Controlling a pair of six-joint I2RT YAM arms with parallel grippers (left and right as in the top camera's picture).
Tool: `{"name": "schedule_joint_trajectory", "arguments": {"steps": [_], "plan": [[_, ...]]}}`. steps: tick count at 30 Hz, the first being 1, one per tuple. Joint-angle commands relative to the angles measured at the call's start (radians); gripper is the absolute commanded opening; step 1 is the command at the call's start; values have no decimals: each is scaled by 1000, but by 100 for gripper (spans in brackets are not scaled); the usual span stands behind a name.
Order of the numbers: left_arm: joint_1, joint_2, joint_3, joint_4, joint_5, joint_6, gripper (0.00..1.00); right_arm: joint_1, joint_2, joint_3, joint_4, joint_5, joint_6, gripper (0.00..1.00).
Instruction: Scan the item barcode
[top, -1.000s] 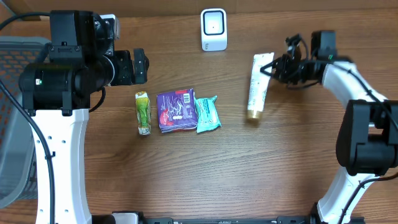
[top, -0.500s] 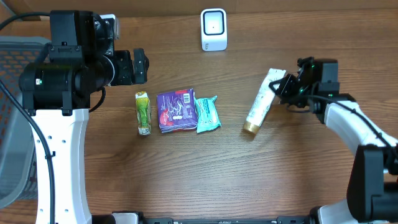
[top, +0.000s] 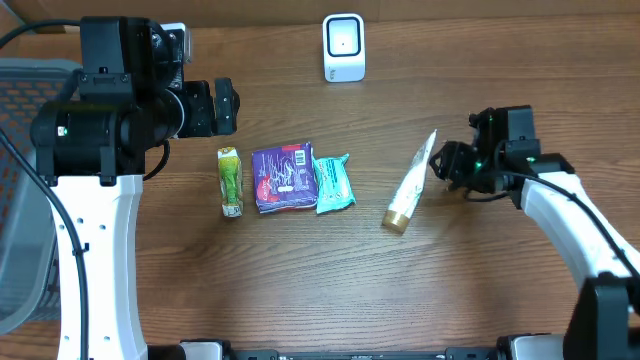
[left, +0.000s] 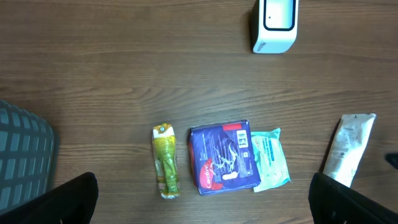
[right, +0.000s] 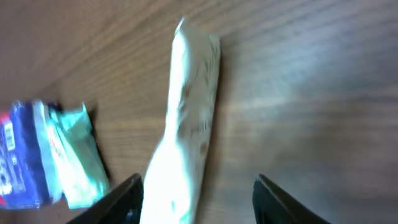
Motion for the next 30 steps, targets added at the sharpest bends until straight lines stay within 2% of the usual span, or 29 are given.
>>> {"name": "schedule_joint_trajectory", "arguments": {"steps": [1, 6, 10, 13, 16, 23, 30], "plan": [[-2, 8, 10, 0, 0, 8, 100, 21, -44, 111, -119, 37, -145, 52], [-2, 8, 10, 0, 0, 8, 100, 117, -43, 148, -195, 76, -128, 52], [-2, 8, 10, 0, 0, 8, 99, 234, -34, 148, -217, 220, -62, 50], [-2, 8, 10, 0, 0, 8, 100, 269, -26, 148, -293, 301, -28, 47], [-2, 8, 10, 0, 0, 8, 100, 249, -26, 147, -385, 334, -10, 46], [-2, 8, 10, 0, 0, 8, 100, 130, -26, 129, -510, 328, -8, 24], [-2, 8, 10, 0, 0, 8, 100, 131, -22, 26, -445, 282, -6, 24]]}}
